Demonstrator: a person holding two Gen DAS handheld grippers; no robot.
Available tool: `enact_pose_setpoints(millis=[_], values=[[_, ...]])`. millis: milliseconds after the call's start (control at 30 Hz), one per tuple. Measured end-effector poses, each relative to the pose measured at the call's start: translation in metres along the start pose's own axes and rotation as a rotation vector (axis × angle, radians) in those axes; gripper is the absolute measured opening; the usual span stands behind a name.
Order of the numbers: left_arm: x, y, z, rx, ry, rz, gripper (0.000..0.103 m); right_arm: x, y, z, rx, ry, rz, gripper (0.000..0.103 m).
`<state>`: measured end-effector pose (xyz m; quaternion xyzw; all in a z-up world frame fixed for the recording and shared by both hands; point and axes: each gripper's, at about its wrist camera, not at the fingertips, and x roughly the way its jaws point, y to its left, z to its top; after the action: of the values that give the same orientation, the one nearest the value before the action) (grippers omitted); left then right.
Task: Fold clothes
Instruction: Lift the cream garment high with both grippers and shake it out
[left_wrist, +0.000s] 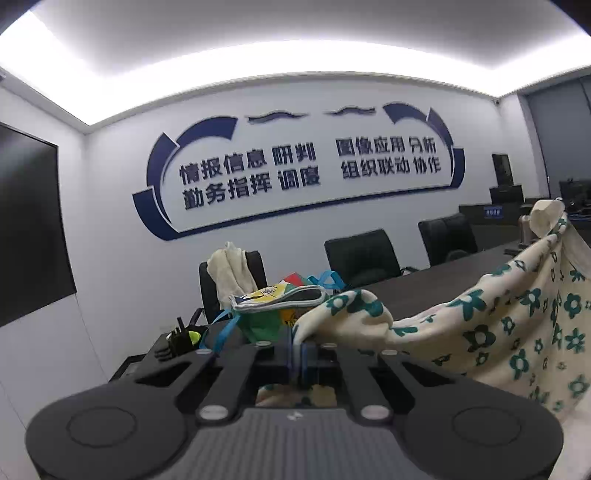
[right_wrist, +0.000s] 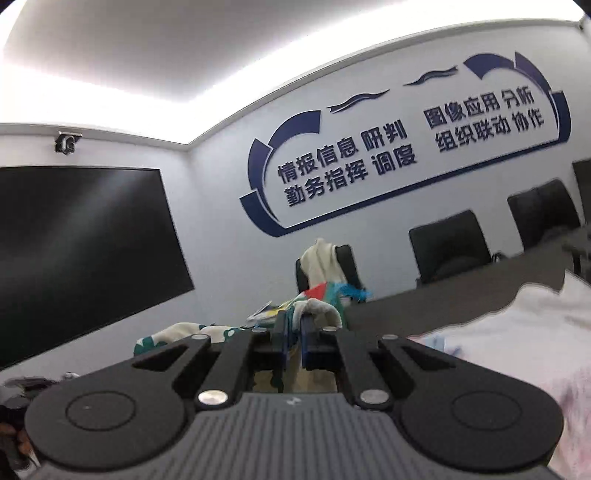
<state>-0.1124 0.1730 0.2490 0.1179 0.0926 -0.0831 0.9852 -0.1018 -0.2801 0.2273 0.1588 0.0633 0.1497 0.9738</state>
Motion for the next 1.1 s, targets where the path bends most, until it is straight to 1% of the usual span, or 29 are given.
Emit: enact_pose_setpoints(millis=[100,133,167,200,267,333,367,433,467,533,600,633,667,700,733,767,800,833,867,900,933,967,1000,1033,1067,1100], values=[[0.056,0.010,0.033,0.008,0.046,0.048,0.003,0.063,-0.011,0.021,0.012,0.044,-0.063,0.005],[0.071,0.014,0.044,0.006,0.053,0.063,0.003,0.087,-0.014,0.025,0.012,0.056,-0.089,0.005],[0.077,0.019,0.057,-0.006,0.042,0.072,0.003,0.104,-0.015,0.031,0.011,0.058,-0.111,0.005],[0.076,0.023,0.069,-0.015,0.019,0.078,0.003,0.119,-0.015,0.037,0.009,0.056,-0.133,0.005],[0.058,0.026,0.090,-0.017,-0.052,0.081,0.003,0.132,-0.010,0.048,0.007,0.043,-0.112,0.005],[0.028,0.026,0.099,-0.002,-0.135,0.071,0.003,0.119,0.005,0.061,-0.041,-0.020,-0.089,0.005],[0.014,0.024,0.098,-0.002,-0.162,0.065,0.003,0.109,0.011,0.066,-0.062,-0.053,-0.079,0.005],[-0.013,0.018,0.082,-0.010,-0.191,0.052,0.004,0.082,0.016,0.069,-0.074,-0.098,-0.063,0.005],[-0.026,0.014,0.073,-0.014,-0.199,0.045,0.004,0.071,0.014,0.066,-0.070,-0.098,-0.059,0.006],[-0.038,0.002,0.040,-0.014,-0.149,0.020,0.004,0.056,0.005,0.047,-0.064,-0.053,-0.066,0.006],[-0.041,-0.018,-0.010,-0.013,-0.036,-0.010,0.004,0.049,-0.010,0.012,-0.060,0.056,-0.096,0.006],[-0.040,-0.028,-0.039,-0.019,0.032,-0.038,0.005,0.046,-0.019,-0.010,-0.052,0.119,-0.114,0.006],[-0.039,-0.037,-0.071,-0.042,0.110,-0.072,0.010,0.044,-0.028,-0.033,-0.044,0.184,-0.133,0.007],[-0.038,-0.045,-0.102,-0.064,0.184,-0.106,0.013,0.043,-0.039,-0.060,-0.026,0.261,-0.166,0.011],[-0.038,-0.051,-0.128,-0.083,0.234,-0.141,0.014,0.043,-0.048,-0.087,-0.023,0.346,-0.204,0.013],[-0.039,-0.056,-0.153,-0.108,0.281,-0.174,0.014,0.040,-0.055,-0.112,-0.023,0.409,-0.248,0.022],[-0.043,-0.057,-0.168,-0.152,0.303,-0.196,0.014,0.033,-0.059,-0.128,-0.017,0.432,-0.273,0.030],[-0.045,-0.054,-0.174,-0.191,0.307,-0.209,0.019,0.024,-0.062,-0.144,-0.010,0.448,-0.294,0.033],[-0.047,-0.052,-0.180,-0.229,0.312,-0.221,0.031,0.016,-0.066,-0.159,-0.003,0.464,-0.315,0.037],[-0.049,-0.050,-0.185,-0.266,0.310,-0.231,0.042,0.008,-0.066,-0.168,0.019,0.465,-0.304,0.041],[-0.049,-0.051,-0.184,-0.288,0.280,-0.230,0.047,0.001,-0.063,-0.176,0.044,0.465,-0.277,0.042],[-0.049,-0.054,-0.181,-0.292,0.253,-0.240,0.054,0.001,-0.055,-0.182,0.044,0.479,-0.233,0.045],[-0.044,-0.061,-0.177,-0.271,0.240,-0.261,0.058,0.003,-0.047,-0.186,0.038,0.496,-0.184,0.048],[-0.038,-0.069,-0.175,-0.237,0.230,-0.287,0.059,0.006,-0.037,-0.192,0.006,0.501,-0.150,0.051],[-0.031,-0.076,-0.174,-0.206,0.223,-0.308,0.059,0.010,-0.028,-0.197,-0.030,0.504,-0.120,0.059],[-0.021,-0.083,-0.175,-0.186,0.236,-0.309,0.059,0.015,-0.019,-0.203,-0.073,0.502,-0.111,0.061]])
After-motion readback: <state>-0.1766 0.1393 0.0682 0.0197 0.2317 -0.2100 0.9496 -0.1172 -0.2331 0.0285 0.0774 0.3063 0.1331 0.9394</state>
